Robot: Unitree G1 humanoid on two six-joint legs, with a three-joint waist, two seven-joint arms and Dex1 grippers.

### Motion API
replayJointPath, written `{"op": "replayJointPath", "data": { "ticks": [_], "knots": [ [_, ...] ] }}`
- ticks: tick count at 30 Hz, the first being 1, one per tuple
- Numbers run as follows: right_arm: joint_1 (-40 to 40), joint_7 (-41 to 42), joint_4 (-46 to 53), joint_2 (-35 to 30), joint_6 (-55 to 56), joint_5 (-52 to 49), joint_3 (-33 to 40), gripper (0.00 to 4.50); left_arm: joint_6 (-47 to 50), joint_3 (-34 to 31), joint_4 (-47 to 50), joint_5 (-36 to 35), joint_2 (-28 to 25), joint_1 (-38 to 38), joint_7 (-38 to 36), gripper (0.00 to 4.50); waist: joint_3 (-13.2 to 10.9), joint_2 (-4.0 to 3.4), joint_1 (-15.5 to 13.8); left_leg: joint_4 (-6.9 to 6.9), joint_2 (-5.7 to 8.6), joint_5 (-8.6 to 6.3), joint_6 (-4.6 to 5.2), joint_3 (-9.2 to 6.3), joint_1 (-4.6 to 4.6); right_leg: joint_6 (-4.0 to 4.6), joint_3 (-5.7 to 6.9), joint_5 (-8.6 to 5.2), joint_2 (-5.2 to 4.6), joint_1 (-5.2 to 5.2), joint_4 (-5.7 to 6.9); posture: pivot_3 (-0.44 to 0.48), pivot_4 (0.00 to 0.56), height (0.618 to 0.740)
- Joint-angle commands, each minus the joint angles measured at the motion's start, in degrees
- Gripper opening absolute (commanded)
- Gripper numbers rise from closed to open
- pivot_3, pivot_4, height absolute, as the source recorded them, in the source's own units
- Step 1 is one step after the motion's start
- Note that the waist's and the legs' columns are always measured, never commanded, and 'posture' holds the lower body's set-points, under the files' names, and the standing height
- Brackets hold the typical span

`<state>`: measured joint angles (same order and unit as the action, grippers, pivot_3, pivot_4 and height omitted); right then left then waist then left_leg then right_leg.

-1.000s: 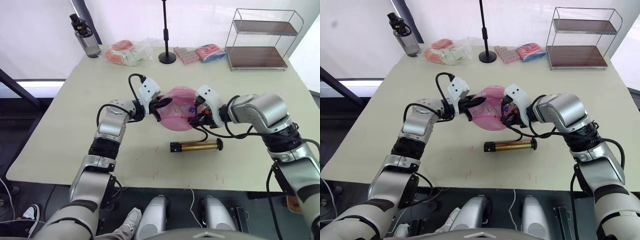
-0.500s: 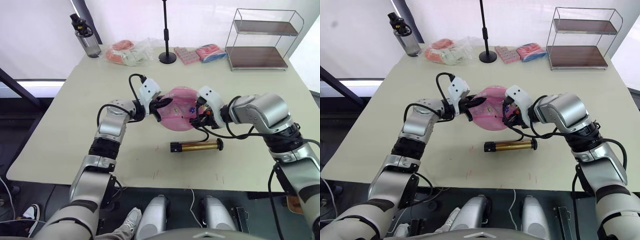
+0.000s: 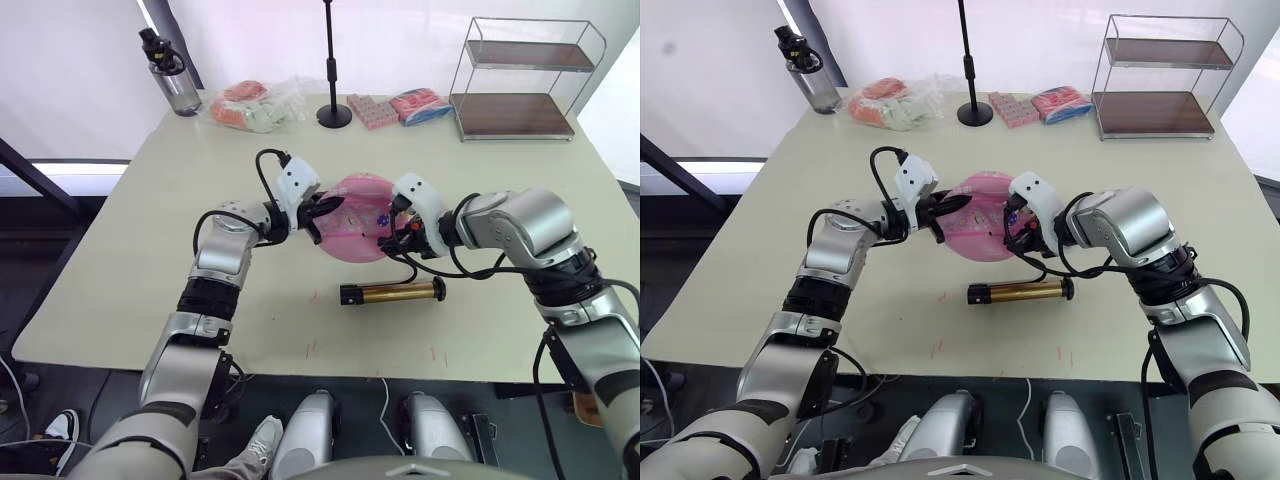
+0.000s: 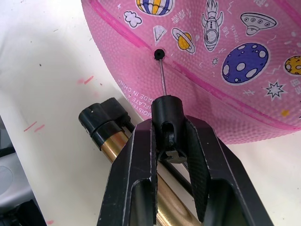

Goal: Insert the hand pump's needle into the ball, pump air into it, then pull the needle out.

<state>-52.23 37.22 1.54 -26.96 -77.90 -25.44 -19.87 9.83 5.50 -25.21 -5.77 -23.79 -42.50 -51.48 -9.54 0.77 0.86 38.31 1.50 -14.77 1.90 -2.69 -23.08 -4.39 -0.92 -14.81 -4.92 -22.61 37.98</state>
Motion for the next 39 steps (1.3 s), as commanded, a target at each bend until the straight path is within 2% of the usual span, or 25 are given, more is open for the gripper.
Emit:
{"op": "replayJointPath", "data": {
  "ticks": [1,23,39],
  "knots": [
    [0.3,-0.53,-0.58,0.37,-0.54,0.78,-0.68,0.35,0.58,1.49,0.61,0.23,0.86,1.13,-0.64,0.02,0.0,0.0,0.0,0.0,0.0,0.0,0.0,0.0,0.01,0.0,0.0,0.0,0.0,0.0,0.0,0.0,0.15,0.736],
    [-2.21,0.32,-1.02,3.21,0.66,2.65,-2.3,0.35,0.89,1.89,1.31,0.3,2.05,2.49,-0.64,0.02,0.01,-0.01,0.11,-0.01,-0.01,0.0,0.0,0.0,0.07,0.0,0.0,0.0,0.01,0.01,0.01,0.0,0.15,0.736],
    [-5.1,5.88,-4.56,2.53,5.67,7.16,-11.38,0.35,0.29,2.56,0.37,0.12,3.34,2.85,-1.58,0.02,0.15,-0.04,0.16,-0.02,-0.01,0.0,0.0,-0.01,0.13,0.01,0.0,0.0,0.02,0.04,0.01,0.0,0.15,0.736]
  ]
}}
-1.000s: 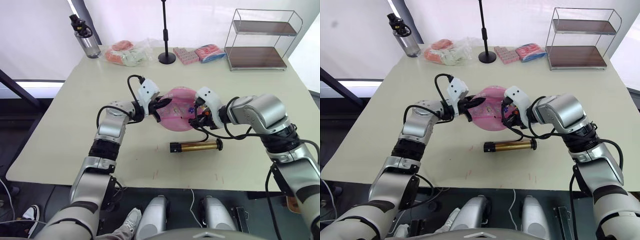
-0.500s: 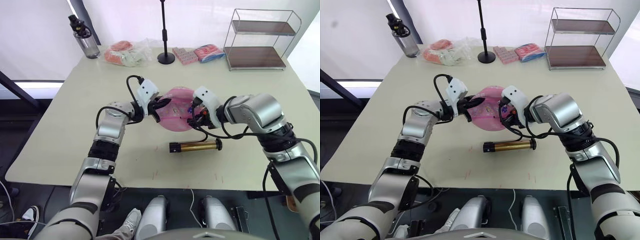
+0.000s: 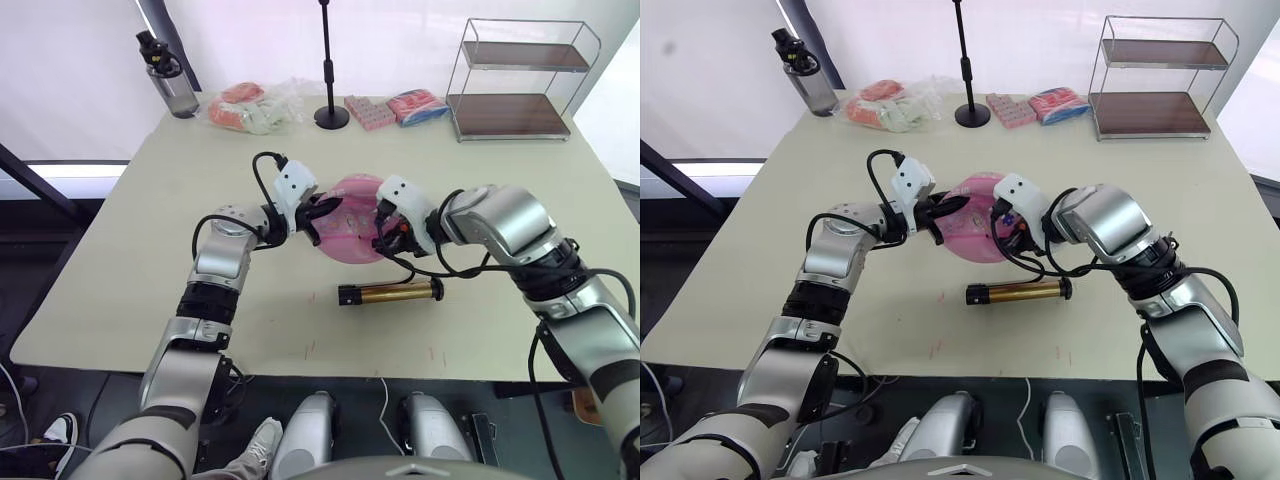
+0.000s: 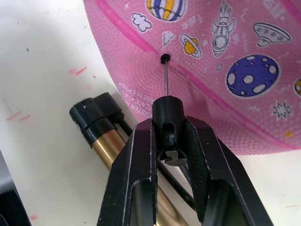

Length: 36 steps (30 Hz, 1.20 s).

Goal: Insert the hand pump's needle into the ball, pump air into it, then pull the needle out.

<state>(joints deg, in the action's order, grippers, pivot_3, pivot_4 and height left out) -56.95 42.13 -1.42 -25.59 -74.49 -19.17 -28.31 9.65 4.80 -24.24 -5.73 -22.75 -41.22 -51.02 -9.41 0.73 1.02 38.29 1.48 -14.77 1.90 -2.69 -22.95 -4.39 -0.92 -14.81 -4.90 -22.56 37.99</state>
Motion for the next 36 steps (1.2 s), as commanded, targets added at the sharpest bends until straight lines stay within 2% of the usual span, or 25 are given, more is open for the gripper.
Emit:
{"op": "replayJointPath", "data": {
  "ticks": [1,5,15,24,36],
  "knots": [
    [-0.82,1.68,-2.13,1.01,3.2,1.57,-4.04,0.35,0.49,3.29,-0.67,0.02,2.43,1.62,-2.12,0.02,0.03,0.0,0.0,0.0,0.0,0.0,0.0,0.0,0.0,0.0,0.0,0.0,0.0,0.0,0.0,0.0,0.15,0.736],
    [-2.74,4.5,-4.95,1.1,6.83,4.19,-7.73,0.35,0.79,3.6,-0.72,-0.35,2.66,2.06,-3.23,0.02,0.21,-0.04,0.05,-0.01,0.01,0.0,0.0,0.01,0.04,0.0,0.0,0.0,0.0,0.03,0.0,0.0,0.15,0.736],
    [-7.07,7.28,-14.37,5.33,13.64,10.25,-9.7,0.35,1.87,3.06,-0.7,-1.1,3.18,3.53,-3.98,0.02,0.77,-0.09,0.94,-0.05,-0.01,0.0,0.0,-0.02,0.15,0.01,0.0,0.0,0.04,0.11,0.0,0.0,0.15,0.736],
    [-9.43,7.43,-20.59,9.13,15.82,13.25,-7.71,0.35,4.38,3.14,0.56,-2.07,4.08,5.17,-4.64,0.02,1.08,-0.16,1.35,-0.07,-0.02,0.0,0.0,-0.07,0.2,0.02,0.02,0.0,0.04,0.13,0.02,0.0,0.15,0.736],
    [-9.74,7.95,-20.14,12.67,14.83,14.0,-5.57,0.35,5.24,2.65,0.94,-2.02,5.21,5.79,-4.09,0.02,1.23,-0.22,1.53,-0.12,-0.04,0.0,-0.01,-0.08,0.25,0.05,0.0,0.01,0.05,0.13,0.01,0.0,0.15,0.736]
  ]
}}
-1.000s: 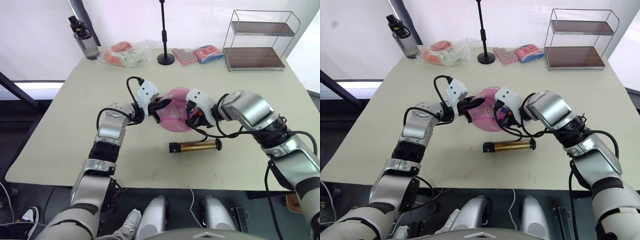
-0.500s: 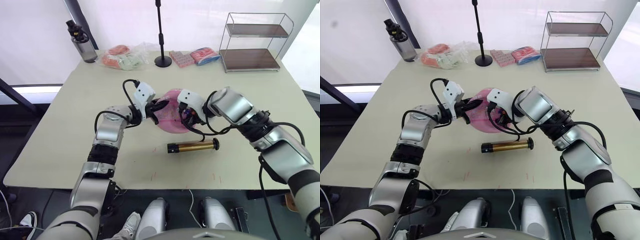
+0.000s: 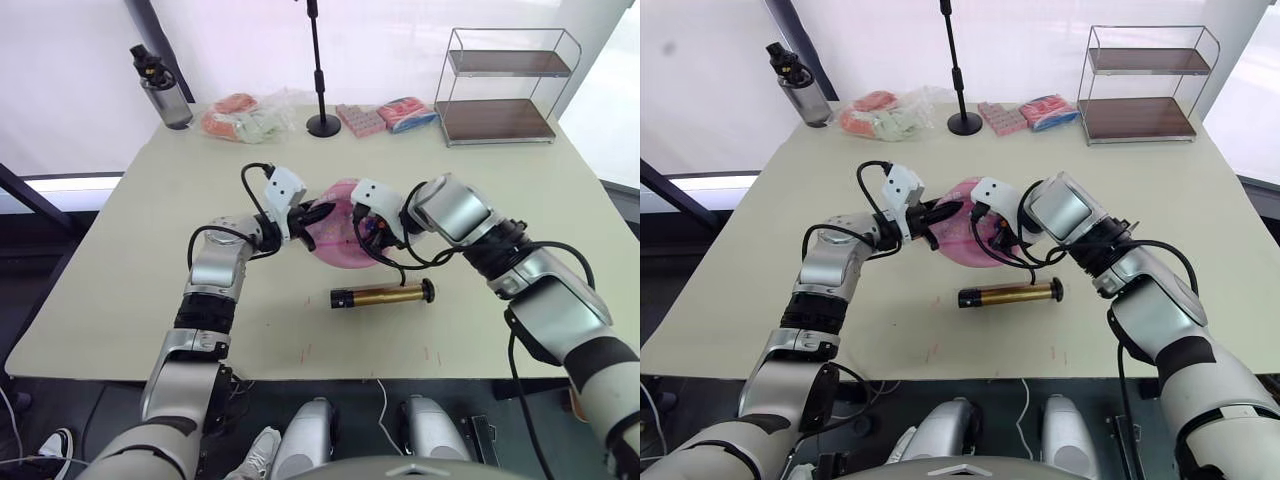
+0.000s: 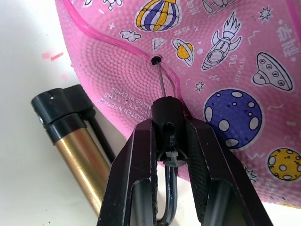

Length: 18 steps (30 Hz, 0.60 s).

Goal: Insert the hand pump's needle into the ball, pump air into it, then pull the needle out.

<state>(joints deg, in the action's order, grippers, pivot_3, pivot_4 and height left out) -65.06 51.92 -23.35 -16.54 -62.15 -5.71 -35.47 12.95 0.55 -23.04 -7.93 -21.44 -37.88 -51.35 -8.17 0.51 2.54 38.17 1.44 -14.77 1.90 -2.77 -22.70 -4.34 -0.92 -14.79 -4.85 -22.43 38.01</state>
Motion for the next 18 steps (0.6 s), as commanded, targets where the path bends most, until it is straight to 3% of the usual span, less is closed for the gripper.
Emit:
{"op": "replayJointPath", "data": {
  "ticks": [1,18],
  "knots": [
    [-1.61,-1.68,2.09,3.87,2.31,0.49,1.74,0.35,1.99,6.82,-0.28,0.2,3.95,2.45,-3.72,0.02,0.0,0.0,0.03,-0.01,0.0,0.0,0.0,0.0,0.0,0.0,0.0,0.0,0.0,0.0,0.0,0.0,0.15,0.736],
    [0.65,-0.88,5.42,5.04,3.04,1.77,2.11,0.35,2.02,6.33,0.01,0.38,3.9,3.19,-2.94,0.02,0.0,-0.01,0.03,-0.06,-0.03,0.0,-0.01,-0.12,0.02,0.03,-0.03,0.01,0.0,-0.02,-0.01,0.0,0.15,0.736]
  ]
}}
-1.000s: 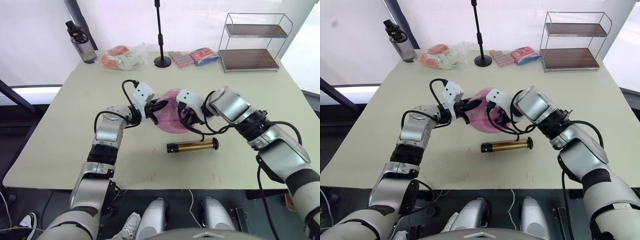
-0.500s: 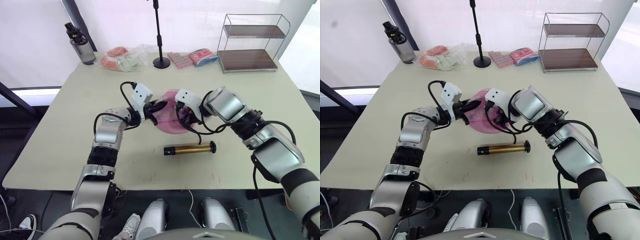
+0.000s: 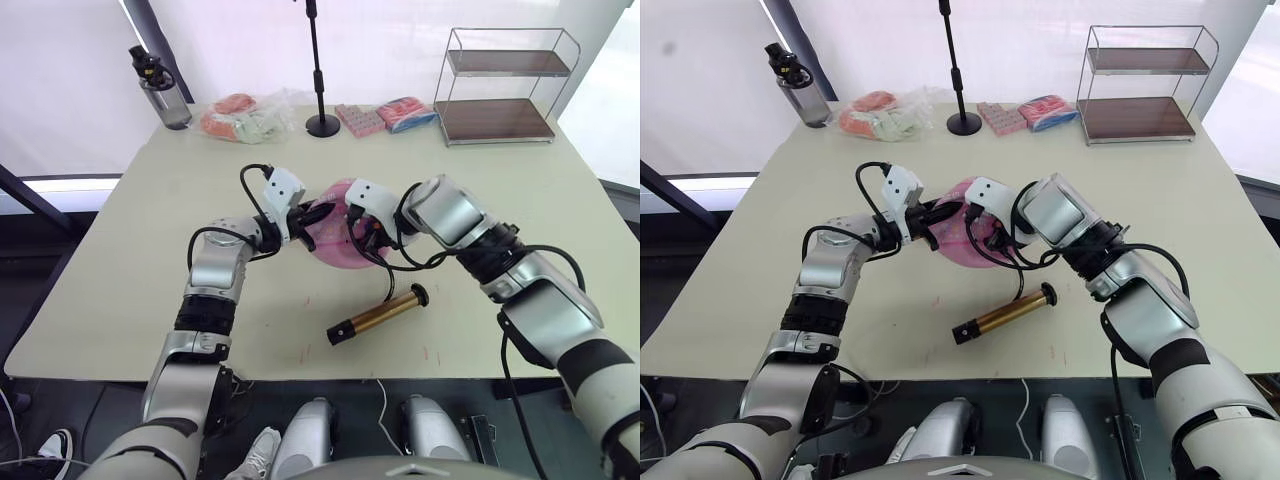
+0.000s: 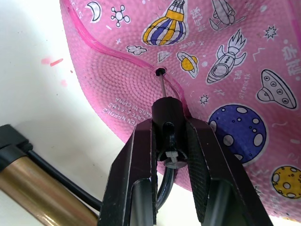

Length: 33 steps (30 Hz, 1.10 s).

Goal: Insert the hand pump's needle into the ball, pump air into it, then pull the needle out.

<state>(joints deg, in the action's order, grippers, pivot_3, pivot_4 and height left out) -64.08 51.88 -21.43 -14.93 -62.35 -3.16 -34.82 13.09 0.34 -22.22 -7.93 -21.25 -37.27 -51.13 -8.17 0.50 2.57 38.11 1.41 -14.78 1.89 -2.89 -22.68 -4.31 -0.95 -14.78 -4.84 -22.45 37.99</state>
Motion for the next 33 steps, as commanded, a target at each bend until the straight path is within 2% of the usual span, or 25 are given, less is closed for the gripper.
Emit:
{"op": "replayJointPath", "data": {
  "ticks": [1,16,24,33],
  "knots": [
    [-0.1,-0.8,3.7,3.15,3.28,-0.67,1.58,0.35,1.74,6.5,-0.93,0.45,3.64,2.58,-3.12,0.02,0.0,0.0,0.0,-0.01,0.04,0.0,0.0,-0.11,0.01,0.01,-0.02,0.0,0.0,0.0,-0.01,0.0,0.15,0.736],
    [6.46,-1.42,15.51,-3.94,-0.05,-1.58,7.38,0.35,0.13,6.19,-2.4,1.41,3.4,2.33,-2.84,0.02,-0.03,-0.05,-0.6,-0.07,0.29,0.0,0.0,-0.43,-0.1,0.0,0.06,0.0,-0.13,-0.02,-0.12,0.0,0.15,0.736],
    [11.85,-0.43,24.03,-8.95,0.53,-4.76,9.42,0.35,-0.51,6.09,-3.07,1.8,3.55,1.97,-2.88,0.02,-0.06,-0.06,-1.84,-0.16,0.33,0.0,0.0,-0.48,-0.19,-0.01,0.14,0.0,-0.17,-0.02,-0.29,0.0,0.15,0.736],
    [16.08,-1.75,26.85,-11.38,3.63,-5.54,11.52,0.35,-1.28,6.02,-4.09,2.06,3.62,1.38,-3.18,0.02,-0.07,-0.07,-2.01,-0.23,0.35,0.0,-0.01,-0.49,-0.21,-0.02,0.18,-0.01,-0.17,-0.01,-0.36,0.0,0.15,0.736]
  ]
}}
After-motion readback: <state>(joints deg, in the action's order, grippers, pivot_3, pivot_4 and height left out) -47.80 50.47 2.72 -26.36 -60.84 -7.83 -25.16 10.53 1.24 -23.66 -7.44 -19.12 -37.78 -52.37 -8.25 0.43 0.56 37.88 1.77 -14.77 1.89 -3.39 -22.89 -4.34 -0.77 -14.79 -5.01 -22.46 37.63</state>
